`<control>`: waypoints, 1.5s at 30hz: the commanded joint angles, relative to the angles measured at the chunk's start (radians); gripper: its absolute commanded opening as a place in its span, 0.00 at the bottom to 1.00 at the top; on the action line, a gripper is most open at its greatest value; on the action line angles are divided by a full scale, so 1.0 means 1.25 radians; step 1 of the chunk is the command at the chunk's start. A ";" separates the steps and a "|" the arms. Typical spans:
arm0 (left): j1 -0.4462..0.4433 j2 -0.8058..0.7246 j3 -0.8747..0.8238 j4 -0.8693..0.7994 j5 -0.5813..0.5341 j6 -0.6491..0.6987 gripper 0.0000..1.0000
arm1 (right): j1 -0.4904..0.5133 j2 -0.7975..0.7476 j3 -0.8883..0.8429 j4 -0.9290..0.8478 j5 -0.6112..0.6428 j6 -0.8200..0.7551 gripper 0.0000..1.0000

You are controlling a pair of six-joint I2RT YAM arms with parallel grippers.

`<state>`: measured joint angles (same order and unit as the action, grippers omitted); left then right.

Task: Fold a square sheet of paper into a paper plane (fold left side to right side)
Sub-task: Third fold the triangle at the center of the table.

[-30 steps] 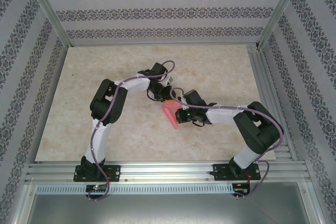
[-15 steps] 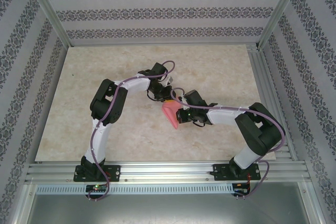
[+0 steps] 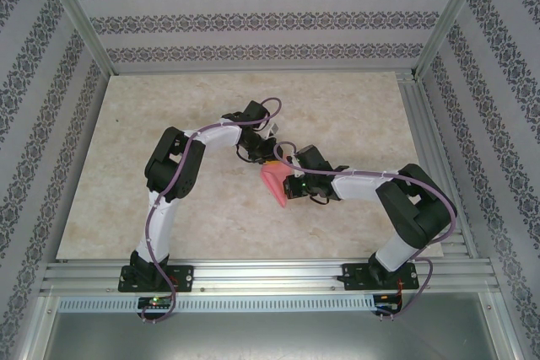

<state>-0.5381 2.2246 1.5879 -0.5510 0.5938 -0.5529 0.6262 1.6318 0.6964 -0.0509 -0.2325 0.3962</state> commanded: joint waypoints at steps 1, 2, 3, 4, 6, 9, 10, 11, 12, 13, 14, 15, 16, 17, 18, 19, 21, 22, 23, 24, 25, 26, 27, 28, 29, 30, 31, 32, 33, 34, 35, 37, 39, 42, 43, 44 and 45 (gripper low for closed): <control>-0.016 0.023 -0.015 -0.022 -0.016 0.022 0.24 | 0.002 0.025 -0.007 -0.042 0.028 0.011 0.01; -0.016 0.021 -0.015 -0.022 -0.016 0.021 0.24 | 0.004 0.031 -0.001 -0.046 0.027 0.013 0.01; -0.017 0.019 -0.016 -0.022 -0.016 0.022 0.24 | 0.007 0.038 0.005 -0.051 0.024 0.013 0.01; -0.016 0.017 -0.016 -0.022 -0.016 0.021 0.24 | 0.011 0.045 0.015 -0.056 0.023 0.012 0.01; -0.016 0.013 -0.017 -0.021 -0.016 0.021 0.24 | 0.021 0.056 0.031 -0.071 0.034 0.011 0.02; -0.016 0.003 -0.015 -0.024 -0.016 0.024 0.27 | 0.025 0.076 0.047 -0.099 0.046 0.015 0.01; -0.016 -0.003 -0.014 -0.027 -0.015 0.025 0.28 | 0.026 0.082 0.051 -0.108 0.047 0.016 0.01; -0.016 -0.009 -0.012 -0.027 -0.015 0.026 0.28 | 0.026 0.084 0.052 -0.114 0.048 0.017 0.01; -0.016 -0.016 -0.010 -0.031 -0.017 0.028 0.29 | 0.026 0.085 0.049 -0.115 0.049 0.020 0.01; -0.016 -0.021 -0.005 -0.037 -0.019 0.031 0.29 | 0.026 0.085 0.046 -0.115 0.049 0.021 0.01; -0.016 -0.023 0.000 -0.044 -0.021 0.034 0.29 | 0.027 0.085 0.045 -0.118 0.049 0.022 0.01; -0.015 -0.027 0.008 -0.054 -0.024 0.038 0.30 | 0.027 0.086 0.044 -0.122 0.052 0.023 0.01; -0.015 -0.031 0.015 -0.064 -0.030 0.043 0.32 | 0.026 0.086 0.044 -0.126 0.054 0.024 0.01; -0.014 -0.036 0.021 -0.072 -0.036 0.048 0.34 | 0.025 0.086 0.043 -0.129 0.055 0.024 0.01; -0.013 -0.044 0.028 -0.081 -0.040 0.053 0.36 | 0.024 0.086 0.043 -0.131 0.053 0.023 0.01; -0.010 -0.051 0.034 -0.089 -0.044 0.056 0.39 | 0.025 0.087 0.044 -0.134 0.054 0.023 0.01; 0.000 -0.068 0.041 -0.099 -0.044 0.060 0.44 | 0.025 0.089 0.046 -0.140 0.053 0.020 0.01; 0.006 -0.079 0.045 -0.105 -0.044 0.062 0.46 | 0.025 0.090 0.047 -0.142 0.053 0.018 0.01; 0.012 -0.089 0.046 -0.111 -0.046 0.064 0.48 | 0.024 0.090 0.046 -0.141 0.053 0.018 0.01; 0.020 -0.101 0.048 -0.116 -0.047 0.065 0.50 | 0.025 0.091 0.045 -0.142 0.052 0.016 0.01; 0.027 -0.112 0.047 -0.119 -0.048 0.067 0.52 | 0.025 0.092 0.045 -0.141 0.050 0.015 0.01; 0.036 -0.125 0.044 -0.123 -0.051 0.068 0.54 | 0.024 0.093 0.045 -0.142 0.050 0.014 0.01; 0.042 -0.137 0.038 -0.124 -0.053 0.069 0.54 | 0.025 0.094 0.047 -0.144 0.050 0.013 0.01; 0.049 -0.151 0.026 -0.121 -0.055 0.067 0.55 | 0.026 0.094 0.047 -0.145 0.049 0.013 0.02; 0.056 -0.164 0.012 -0.115 -0.055 0.065 0.55 | 0.025 0.095 0.047 -0.144 0.048 0.012 0.02; 0.058 -0.178 -0.001 -0.110 -0.055 0.063 0.54 | 0.025 0.095 0.048 -0.145 0.048 0.011 0.02; 0.060 -0.193 -0.023 -0.102 -0.055 0.058 0.52 | 0.025 0.094 0.048 -0.146 0.048 0.010 0.02; 0.059 -0.209 -0.045 -0.093 -0.054 0.052 0.50 | 0.025 0.094 0.049 -0.145 0.048 0.010 0.02; 0.060 -0.224 -0.066 -0.078 -0.045 0.045 0.47 | 0.025 0.094 0.050 -0.147 0.047 0.009 0.02; 0.060 -0.239 -0.098 -0.053 -0.030 0.032 0.43 | 0.025 0.094 0.052 -0.147 0.046 0.009 0.02; 0.060 -0.254 -0.130 -0.028 -0.016 0.015 0.40 | 0.025 0.094 0.053 -0.149 0.047 0.006 0.02; 0.057 -0.278 -0.183 0.010 0.003 -0.014 0.37 | 0.025 0.095 0.057 -0.151 0.047 0.004 0.02; 0.049 -0.298 -0.227 0.045 0.014 -0.044 0.37 | 0.026 0.096 0.060 -0.151 0.045 0.005 0.02; 0.032 -0.315 -0.277 0.098 0.025 -0.083 0.36 | 0.026 0.097 0.063 -0.147 0.043 0.007 0.02; 0.028 -0.320 -0.290 0.112 0.021 -0.097 0.36 | 0.027 0.097 0.064 -0.147 0.043 0.007 0.02; 0.025 -0.323 -0.304 0.129 0.016 -0.114 0.34 | 0.027 0.097 0.064 -0.148 0.044 0.006 0.02; 0.021 -0.324 -0.314 0.145 0.016 -0.128 0.34 | 0.027 0.097 0.065 -0.148 0.044 0.006 0.02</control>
<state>-0.4923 1.8675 1.2179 -0.4923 0.5945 -0.6361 0.6418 1.6829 0.7948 -0.1799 -0.2192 0.4171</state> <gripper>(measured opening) 0.342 0.042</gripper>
